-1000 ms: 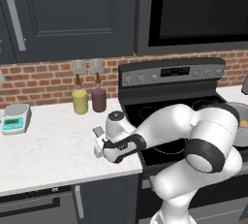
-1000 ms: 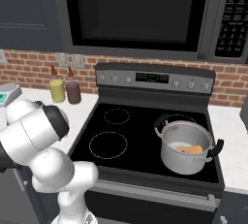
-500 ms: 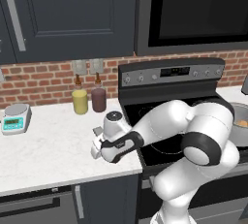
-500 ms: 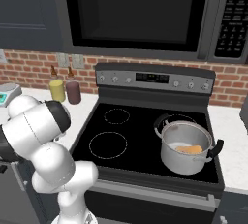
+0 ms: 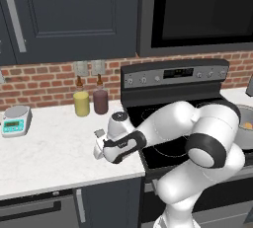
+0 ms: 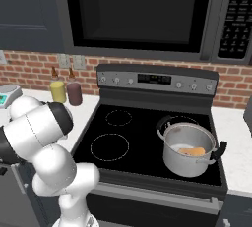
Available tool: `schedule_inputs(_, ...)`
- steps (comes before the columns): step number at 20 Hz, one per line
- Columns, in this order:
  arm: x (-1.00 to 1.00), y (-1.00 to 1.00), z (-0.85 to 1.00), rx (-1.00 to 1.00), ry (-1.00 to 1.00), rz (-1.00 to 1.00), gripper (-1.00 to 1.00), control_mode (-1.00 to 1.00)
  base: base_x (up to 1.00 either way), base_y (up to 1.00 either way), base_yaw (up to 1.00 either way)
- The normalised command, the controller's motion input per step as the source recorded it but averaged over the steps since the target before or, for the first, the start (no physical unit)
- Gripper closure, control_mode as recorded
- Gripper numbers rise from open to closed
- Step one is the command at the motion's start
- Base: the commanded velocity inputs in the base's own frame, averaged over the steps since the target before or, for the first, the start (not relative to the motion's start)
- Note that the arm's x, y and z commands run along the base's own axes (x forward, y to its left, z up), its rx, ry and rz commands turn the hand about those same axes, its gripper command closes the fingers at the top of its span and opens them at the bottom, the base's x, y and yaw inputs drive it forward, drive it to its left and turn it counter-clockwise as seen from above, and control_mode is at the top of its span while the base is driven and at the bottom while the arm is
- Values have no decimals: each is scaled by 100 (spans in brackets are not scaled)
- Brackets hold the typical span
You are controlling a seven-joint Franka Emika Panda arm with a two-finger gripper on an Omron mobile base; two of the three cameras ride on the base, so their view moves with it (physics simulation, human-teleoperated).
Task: Put the squash and onion in the pot. Retrieve the spatula and lightly stir the vegetables in the pot.
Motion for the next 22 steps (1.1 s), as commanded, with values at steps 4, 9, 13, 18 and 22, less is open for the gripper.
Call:
schedule_inputs(4, -27, -14, 7, 2, 0, -5, 100, -100, 0, 0, 0)
schedule_inputs(9, -55, -16, 83, 0, -3, -1, 100, -100, 0, 0, 0)
schedule_inputs(13, -44, -20, 100, 0, -9, 0, 100, -100, 0, 0, 0)
schedule_inputs(18, -6, -20, 100, 0, 0, 0, 100, -100, 0, 0, 0)
schedule_inputs(22, -2, -22, 100, 13, 3, -10, 100, -100, 0, 0, 0)
